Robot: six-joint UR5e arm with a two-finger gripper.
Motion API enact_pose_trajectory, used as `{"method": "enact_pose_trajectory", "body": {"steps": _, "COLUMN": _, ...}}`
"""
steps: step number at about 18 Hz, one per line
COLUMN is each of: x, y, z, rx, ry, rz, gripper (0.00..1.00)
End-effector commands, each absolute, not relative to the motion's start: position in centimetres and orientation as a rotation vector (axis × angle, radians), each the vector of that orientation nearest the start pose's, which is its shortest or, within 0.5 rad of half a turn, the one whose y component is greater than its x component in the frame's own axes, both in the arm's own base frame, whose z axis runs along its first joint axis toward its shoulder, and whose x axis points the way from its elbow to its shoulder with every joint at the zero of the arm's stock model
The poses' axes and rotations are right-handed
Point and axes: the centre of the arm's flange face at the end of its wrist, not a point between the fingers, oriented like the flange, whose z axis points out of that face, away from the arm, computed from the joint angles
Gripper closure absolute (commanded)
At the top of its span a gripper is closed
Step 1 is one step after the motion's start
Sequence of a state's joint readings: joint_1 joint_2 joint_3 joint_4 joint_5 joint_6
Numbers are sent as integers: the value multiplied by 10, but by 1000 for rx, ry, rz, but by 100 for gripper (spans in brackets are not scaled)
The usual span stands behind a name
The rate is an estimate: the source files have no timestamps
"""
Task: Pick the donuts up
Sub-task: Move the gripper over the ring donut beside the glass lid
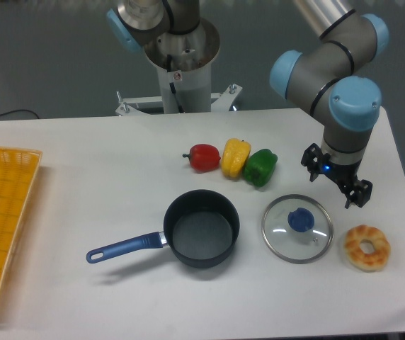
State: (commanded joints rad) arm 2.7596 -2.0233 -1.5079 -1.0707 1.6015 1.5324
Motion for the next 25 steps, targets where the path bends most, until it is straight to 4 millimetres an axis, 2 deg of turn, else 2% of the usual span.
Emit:
{"method": "enact_pose_trajectory", "body": {"steps": 5, "x": -563, "y": 368, "z": 307, "rx": -3071, "ry": 533, "rz": 172, "gripper": 0}}
{"method": "enact_pose_trajectory", "body": {"steps": 9, "x": -576, "y": 370, "z": 303, "rx": -3026, "ry": 585, "rz": 209, "gripper": 0}}
{"method": "enact_pose_trajectory", "body": {"steps": 13, "x": -593, "y": 375, "z": 281, "rx": -3026, "ry": 605, "rz": 203, "gripper": 0}}
{"method": "enact_pose_trajectory", "body": {"steps": 15, "x": -601, "y": 370, "z": 274, "rx": -3022, "ry": 581, "rz": 227, "gripper": 0}}
{"method": "enact_pose_trajectory", "body": {"steps": 19, "x": -603, "y": 369, "z": 261, "rx": -3026, "ry": 565, "rz": 228, "gripper": 0}}
{"method": "enact_pose_trajectory", "body": {"steps": 25, "x": -617, "y": 355, "z": 258, "rx": -3033, "ry": 523, "rz": 240, "gripper": 0}}
